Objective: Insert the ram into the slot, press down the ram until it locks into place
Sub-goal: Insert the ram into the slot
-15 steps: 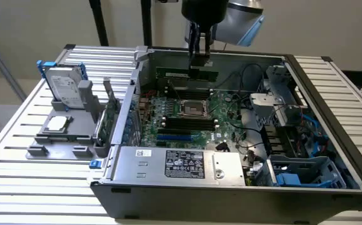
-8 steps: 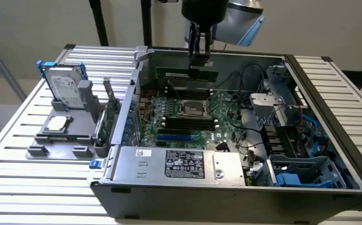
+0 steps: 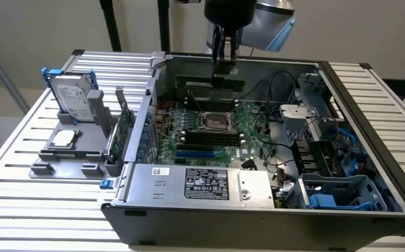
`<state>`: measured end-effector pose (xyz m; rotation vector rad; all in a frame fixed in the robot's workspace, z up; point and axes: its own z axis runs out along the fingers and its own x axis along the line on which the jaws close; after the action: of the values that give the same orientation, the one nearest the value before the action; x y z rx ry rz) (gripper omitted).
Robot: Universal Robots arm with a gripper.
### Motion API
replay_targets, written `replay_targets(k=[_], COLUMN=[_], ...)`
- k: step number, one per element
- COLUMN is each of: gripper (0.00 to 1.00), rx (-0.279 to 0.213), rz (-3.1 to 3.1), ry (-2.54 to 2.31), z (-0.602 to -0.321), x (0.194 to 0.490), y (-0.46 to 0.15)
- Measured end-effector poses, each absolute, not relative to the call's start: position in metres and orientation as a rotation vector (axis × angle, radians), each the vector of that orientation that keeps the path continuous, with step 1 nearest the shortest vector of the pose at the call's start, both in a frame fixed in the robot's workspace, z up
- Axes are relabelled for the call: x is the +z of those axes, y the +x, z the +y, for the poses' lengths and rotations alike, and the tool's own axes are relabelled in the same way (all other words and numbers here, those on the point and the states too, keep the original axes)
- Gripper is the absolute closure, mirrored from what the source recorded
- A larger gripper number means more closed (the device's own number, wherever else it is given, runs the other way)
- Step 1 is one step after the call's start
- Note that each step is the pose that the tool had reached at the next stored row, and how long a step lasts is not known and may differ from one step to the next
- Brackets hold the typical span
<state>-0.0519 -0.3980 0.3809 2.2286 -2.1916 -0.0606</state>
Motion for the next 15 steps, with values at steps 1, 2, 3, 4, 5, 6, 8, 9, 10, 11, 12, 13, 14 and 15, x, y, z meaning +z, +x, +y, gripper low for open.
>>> replay_targets(k=[1,2,3,4,5,6,8,9,10,11,12,13,14,15], gripper=[0.87,0.87,0.87,0.87,0.87,0.87,0.87,0.87,0.87,0.87,0.87,0.87,0.87,0.87], rx=[-0.061,-0.061,-0.062,-0.062,-0.062,-0.062,-0.062,-0.061,-0.061,-0.061,-0.062,-0.061,-0.061,-0.061], rz=[-2.191,-2.191,-2.191,-2.19,-2.19,-2.189,-2.189,-2.189,-2.189,-2.189,-2.189,-2.189,-2.188,-2.188], ry=[2.228,2.228,2.228,2.228,2.228,2.229,2.228,2.228,2.229,2.229,2.229,2.229,2.229,2.23], z=[-0.398,-0.397,-0.397,-0.397,-0.397,-0.397,-0.397,-0.397,-0.397,-0.397,-0.397,-0.397,-0.397,-0.396], x=[0.38,0.379,0.377,0.376,0.374,0.372,0.368,0.367,0.365,0.363,0.361,0.359,0.358,0.356], y=[-0.051,-0.048,-0.046,-0.044,-0.043,-0.042,-0.042,-0.041,-0.041,-0.041,-0.041,-0.041,-0.041,-0.041])
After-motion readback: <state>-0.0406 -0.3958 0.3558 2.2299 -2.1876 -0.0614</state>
